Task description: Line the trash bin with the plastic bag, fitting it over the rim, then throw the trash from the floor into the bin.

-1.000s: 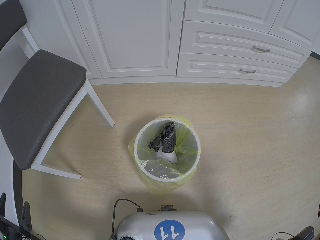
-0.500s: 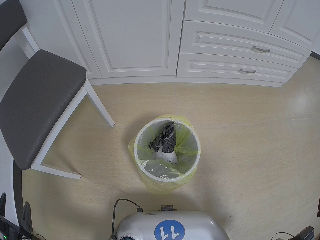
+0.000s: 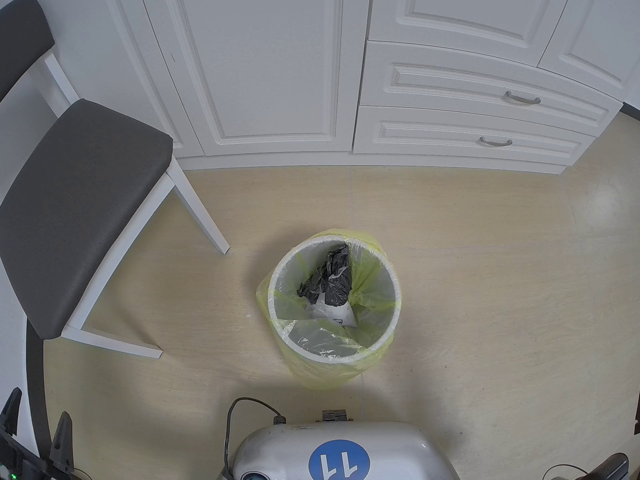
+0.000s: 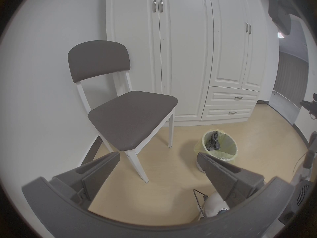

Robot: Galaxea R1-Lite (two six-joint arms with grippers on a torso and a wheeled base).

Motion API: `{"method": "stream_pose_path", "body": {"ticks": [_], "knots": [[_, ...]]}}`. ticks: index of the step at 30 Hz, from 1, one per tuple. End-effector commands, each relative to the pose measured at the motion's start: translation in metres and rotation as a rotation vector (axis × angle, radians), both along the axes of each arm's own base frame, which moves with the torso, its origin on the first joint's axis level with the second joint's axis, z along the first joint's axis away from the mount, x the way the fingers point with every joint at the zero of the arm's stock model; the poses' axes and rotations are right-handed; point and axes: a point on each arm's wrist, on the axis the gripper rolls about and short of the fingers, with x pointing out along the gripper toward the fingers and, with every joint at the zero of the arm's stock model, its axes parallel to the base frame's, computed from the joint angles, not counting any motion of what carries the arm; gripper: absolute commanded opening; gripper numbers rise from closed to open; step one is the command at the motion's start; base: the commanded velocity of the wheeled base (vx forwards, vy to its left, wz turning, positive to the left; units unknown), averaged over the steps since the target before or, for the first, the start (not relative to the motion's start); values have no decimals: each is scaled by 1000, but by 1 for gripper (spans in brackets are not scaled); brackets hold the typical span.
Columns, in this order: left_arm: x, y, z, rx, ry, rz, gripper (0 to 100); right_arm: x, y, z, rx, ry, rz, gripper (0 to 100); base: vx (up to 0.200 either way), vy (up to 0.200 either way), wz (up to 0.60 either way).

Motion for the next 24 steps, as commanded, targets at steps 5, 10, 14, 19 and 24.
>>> {"method": "stream_pose_path", "body": {"ticks": [5, 10, 14, 19, 24], "knots": [[0, 1, -5, -17, 3, 40, 100, 2, 0, -9, -4, 48, 0, 100, 0, 0, 0], [0, 1, -5, -14, 2, 54, 100, 5, 0, -20, 0, 154, -7, 100, 0, 0, 0], [0, 0, -5, -13, 2, 19, 100, 7, 0, -27, 4, 227, -6, 100, 0, 0, 0], [0, 1, -5, -4, 2, 26, 100, 8, 0, -38, 37, 333, 15, 100, 0, 0, 0], [0, 1, -5, 8, 3, 62, 100, 8, 0, -38, 87, 330, 25, 100, 0, 0, 0]]}}
